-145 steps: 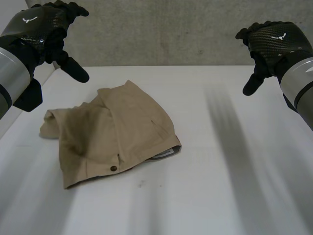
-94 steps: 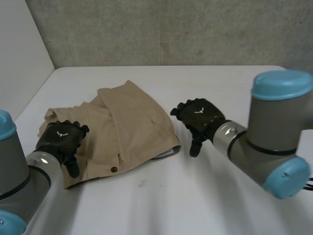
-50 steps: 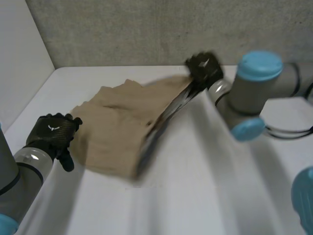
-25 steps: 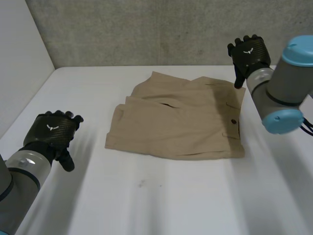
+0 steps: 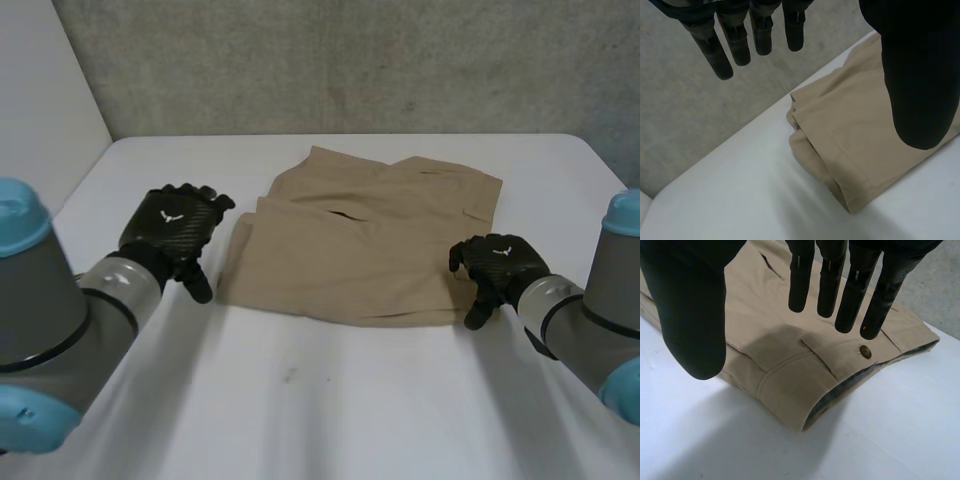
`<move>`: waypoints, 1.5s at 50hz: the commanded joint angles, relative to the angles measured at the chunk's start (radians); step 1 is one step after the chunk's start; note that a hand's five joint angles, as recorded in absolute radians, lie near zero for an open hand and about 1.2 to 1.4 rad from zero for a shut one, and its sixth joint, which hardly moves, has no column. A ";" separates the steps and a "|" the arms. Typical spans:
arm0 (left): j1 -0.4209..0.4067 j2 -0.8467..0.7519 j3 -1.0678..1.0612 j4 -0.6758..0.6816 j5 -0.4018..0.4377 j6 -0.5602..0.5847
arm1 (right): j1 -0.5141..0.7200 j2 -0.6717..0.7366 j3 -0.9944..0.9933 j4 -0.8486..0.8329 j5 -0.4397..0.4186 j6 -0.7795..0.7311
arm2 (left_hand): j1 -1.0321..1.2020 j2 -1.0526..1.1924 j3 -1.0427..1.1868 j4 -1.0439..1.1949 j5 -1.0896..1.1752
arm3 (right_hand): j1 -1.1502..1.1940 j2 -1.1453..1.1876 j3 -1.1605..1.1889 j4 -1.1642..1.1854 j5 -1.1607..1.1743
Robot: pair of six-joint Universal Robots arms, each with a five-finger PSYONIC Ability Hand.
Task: Fold the shorts.
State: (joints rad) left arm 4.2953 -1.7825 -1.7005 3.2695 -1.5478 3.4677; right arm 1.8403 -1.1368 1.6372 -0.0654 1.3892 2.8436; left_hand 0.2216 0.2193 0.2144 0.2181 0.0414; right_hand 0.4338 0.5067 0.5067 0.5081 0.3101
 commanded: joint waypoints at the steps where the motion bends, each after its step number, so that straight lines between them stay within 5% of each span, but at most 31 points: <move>1: -0.006 -0.086 0.045 0.001 -0.003 -0.001 | -0.018 0.065 0.003 -0.080 -0.003 -0.013 | 0.018 0.021 0.026 0.022 0.024 | 0.238 0.165 0.165 0.164 0.188; 14: -0.006 -0.117 0.044 0.001 -0.003 -0.001 | -0.033 0.132 -0.022 -0.108 -0.004 -0.026 | 0.015 0.018 0.023 0.019 0.021 | 0.414 0.341 0.341 0.340 0.363; 19: -0.006 -0.139 0.047 0.015 -0.001 0.004 | -0.035 0.140 -0.034 -0.108 -0.006 -0.055 | 0.015 0.018 0.023 0.019 0.021 | 0.953 0.880 0.880 0.879 0.902; 32: -0.008 -0.322 0.148 0.088 0.002 0.014 | -0.046 0.009 -0.030 -0.093 0.002 -0.055 | 0.065 0.068 0.073 0.069 0.071 | 0.962 0.890 0.890 0.888 0.912; 52: -0.035 -0.465 0.288 -0.020 0.071 0.011 | -0.010 -0.110 0.000 -0.093 0.002 -0.018 | 0.215 0.217 0.222 0.218 0.221 | 0.962 0.890 0.890 0.888 0.912; 63: -0.035 -0.509 0.344 -0.022 0.064 0.011 | -0.012 -0.109 0.000 -0.093 0.002 -0.020 | 0.581 0.584 0.589 0.585 0.587 | 0.962 0.890 0.890 0.888 0.912; 69: -0.035 -0.517 0.360 -0.036 0.061 0.011 | -0.015 -0.110 0.000 -0.093 0.002 -0.018 | 1.173 1.175 1.180 1.177 1.179 | 0.962 0.890 0.890 0.888 0.912; 75: -0.034 -0.460 0.344 -0.091 0.042 0.013 | -0.013 -0.110 -0.010 -0.093 0.002 -0.018 | 1.175 1.177 1.182 1.178 1.180 | 0.962 0.890 0.890 0.888 0.912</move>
State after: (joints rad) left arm 4.2600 -2.2918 -1.3436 3.2258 -1.4889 3.4797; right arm 1.8256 -1.2467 1.6356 -0.1580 1.3913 2.8253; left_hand 1.1130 1.1806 1.1759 1.1841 0.9810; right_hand 0.9170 1.1623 1.1565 1.1874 0.9630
